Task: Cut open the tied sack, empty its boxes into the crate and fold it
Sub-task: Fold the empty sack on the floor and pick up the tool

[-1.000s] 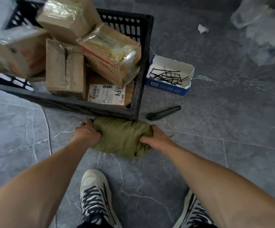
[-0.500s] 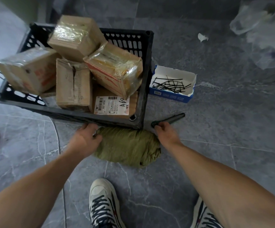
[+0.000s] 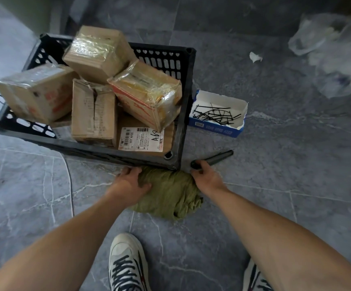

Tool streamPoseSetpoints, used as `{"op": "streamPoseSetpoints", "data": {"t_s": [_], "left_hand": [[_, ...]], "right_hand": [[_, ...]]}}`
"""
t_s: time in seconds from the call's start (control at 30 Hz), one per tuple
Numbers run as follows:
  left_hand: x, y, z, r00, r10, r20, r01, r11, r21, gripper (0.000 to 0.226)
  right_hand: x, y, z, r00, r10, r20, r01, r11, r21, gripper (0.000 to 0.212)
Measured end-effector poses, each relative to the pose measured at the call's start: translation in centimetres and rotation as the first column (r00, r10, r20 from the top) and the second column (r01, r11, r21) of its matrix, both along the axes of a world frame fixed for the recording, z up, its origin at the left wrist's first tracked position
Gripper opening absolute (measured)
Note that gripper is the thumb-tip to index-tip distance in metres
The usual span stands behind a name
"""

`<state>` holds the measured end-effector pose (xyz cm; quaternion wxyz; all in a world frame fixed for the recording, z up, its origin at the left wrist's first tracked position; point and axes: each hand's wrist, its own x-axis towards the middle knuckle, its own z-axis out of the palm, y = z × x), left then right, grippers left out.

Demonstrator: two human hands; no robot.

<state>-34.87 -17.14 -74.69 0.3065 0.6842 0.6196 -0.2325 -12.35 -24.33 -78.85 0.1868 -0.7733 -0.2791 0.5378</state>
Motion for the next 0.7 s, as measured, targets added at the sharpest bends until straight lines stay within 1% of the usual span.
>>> {"op": "streamPoseSetpoints", "data": {"t_s": [0.07,0.13,0.17,0.27,0.33,0.4,0.5,0.6,0.63,0.7], "left_hand": [[0.3,-0.1,0.2,0.999,-0.025,-0.034,0.026,0.999,0.021,0.069],[0.4,-0.2,0.8,0.998,-0.047,-0.042,0.049,0.996,0.069,0.063],[0.4,-0.3,1.2,0.998,-0.057,-0.040,0.061,0.993,0.098,0.058],[0.6,-0.5,2.5,0.989,-0.146,-0.024,0.148,0.978,0.145,0.045],[0.6,-0.6,2.9,0.979,-0.205,0.004,0.202,0.968,0.149,0.038],[0.6,-0.7,2.9,0.972,-0.231,0.047,0.222,0.963,0.150,0.034],[0.8,-0.7,2.6,0.969,-0.233,0.086,0.219,0.965,0.146,0.030],[1.2,-0.6,2.5,0.958,-0.269,0.098,0.253,0.955,0.154,0.027],[1.3,-0.6,2.6,0.956,-0.278,0.097,0.262,0.953,0.154,0.026],[1.6,-0.8,3.2,0.957,-0.271,0.099,0.257,0.957,0.136,0.024]], "right_hand": [[0.3,0.9,-0.6,0.998,-0.047,0.032,0.047,0.999,-0.005,0.053],[0.5,2.1,-1.4,0.994,-0.091,0.065,0.094,0.994,-0.051,0.058],[0.5,2.6,-1.8,0.993,-0.085,0.084,0.092,0.992,-0.085,0.059],[0.3,3.3,-2.6,0.987,-0.008,0.163,0.039,0.981,-0.188,0.051],[0.3,3.1,-2.8,0.976,0.029,0.214,0.023,0.972,-0.235,0.045],[0.4,2.6,-3.0,0.968,0.055,0.244,0.012,0.964,-0.266,0.040],[0.8,2.1,-3.3,0.955,0.090,0.283,-0.023,0.973,-0.231,0.039],[1.4,1.9,-3.0,0.933,0.094,0.348,-0.014,0.974,-0.225,0.039],[1.7,1.8,-2.7,0.932,0.087,0.352,-0.015,0.979,-0.202,0.039],[1.9,1.6,-1.5,0.937,0.022,0.349,0.028,0.990,-0.139,0.036]]}}
